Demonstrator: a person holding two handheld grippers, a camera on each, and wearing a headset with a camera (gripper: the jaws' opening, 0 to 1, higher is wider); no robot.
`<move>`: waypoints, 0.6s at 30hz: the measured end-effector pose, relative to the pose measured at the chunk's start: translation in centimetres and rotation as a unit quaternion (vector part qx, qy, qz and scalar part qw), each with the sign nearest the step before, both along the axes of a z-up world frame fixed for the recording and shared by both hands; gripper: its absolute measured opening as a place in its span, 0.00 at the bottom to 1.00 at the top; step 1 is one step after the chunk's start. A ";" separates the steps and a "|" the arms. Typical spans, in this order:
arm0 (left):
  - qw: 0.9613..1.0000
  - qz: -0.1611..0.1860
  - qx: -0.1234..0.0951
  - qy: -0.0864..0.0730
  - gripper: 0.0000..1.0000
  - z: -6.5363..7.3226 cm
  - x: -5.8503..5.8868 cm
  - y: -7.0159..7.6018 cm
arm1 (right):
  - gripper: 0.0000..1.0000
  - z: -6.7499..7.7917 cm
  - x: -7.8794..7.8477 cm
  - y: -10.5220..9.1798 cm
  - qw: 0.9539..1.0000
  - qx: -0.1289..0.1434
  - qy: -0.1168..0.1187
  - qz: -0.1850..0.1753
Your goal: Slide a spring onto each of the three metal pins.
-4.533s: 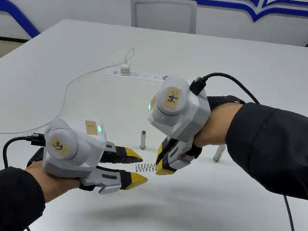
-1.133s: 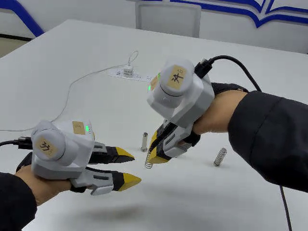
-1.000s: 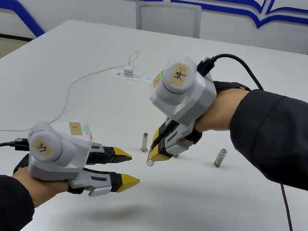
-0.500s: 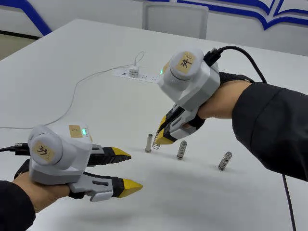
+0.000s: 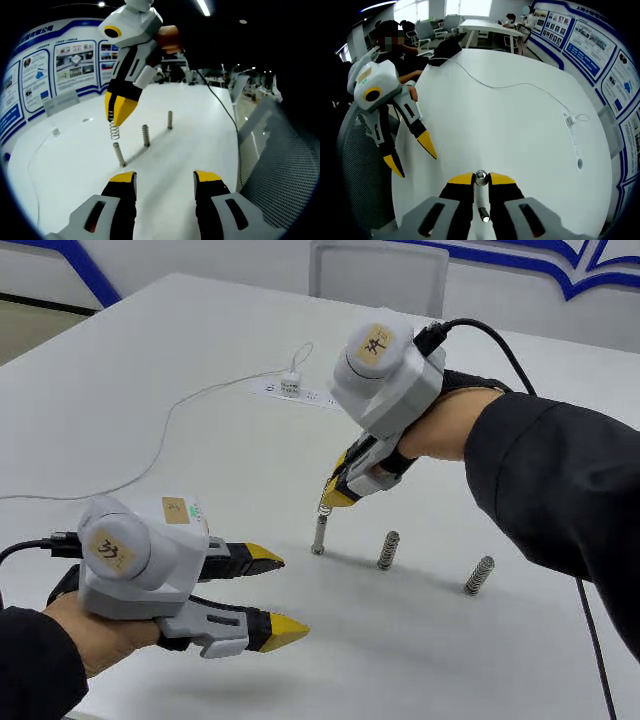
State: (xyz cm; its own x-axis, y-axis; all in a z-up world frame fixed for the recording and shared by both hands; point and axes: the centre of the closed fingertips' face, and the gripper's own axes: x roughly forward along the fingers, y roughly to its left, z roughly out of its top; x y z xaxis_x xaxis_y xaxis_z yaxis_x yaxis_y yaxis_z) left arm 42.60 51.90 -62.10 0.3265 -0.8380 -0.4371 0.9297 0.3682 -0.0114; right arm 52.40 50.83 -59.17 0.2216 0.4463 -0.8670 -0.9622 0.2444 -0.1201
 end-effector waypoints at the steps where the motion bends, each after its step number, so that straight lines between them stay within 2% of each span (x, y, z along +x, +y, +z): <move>1: 1.000 0.001 -0.001 0.000 0.47 0.0 0.0 0.0 | 0.12 -0.2 0.1 0.0 1.000 -0.003 0.001 -0.001; 18: 1.000 0.000 -0.002 0.003 0.46 -0.1 -0.1 0.0 | 0.12 -2.4 0.1 0.1 0.999 -0.024 0.021 -0.009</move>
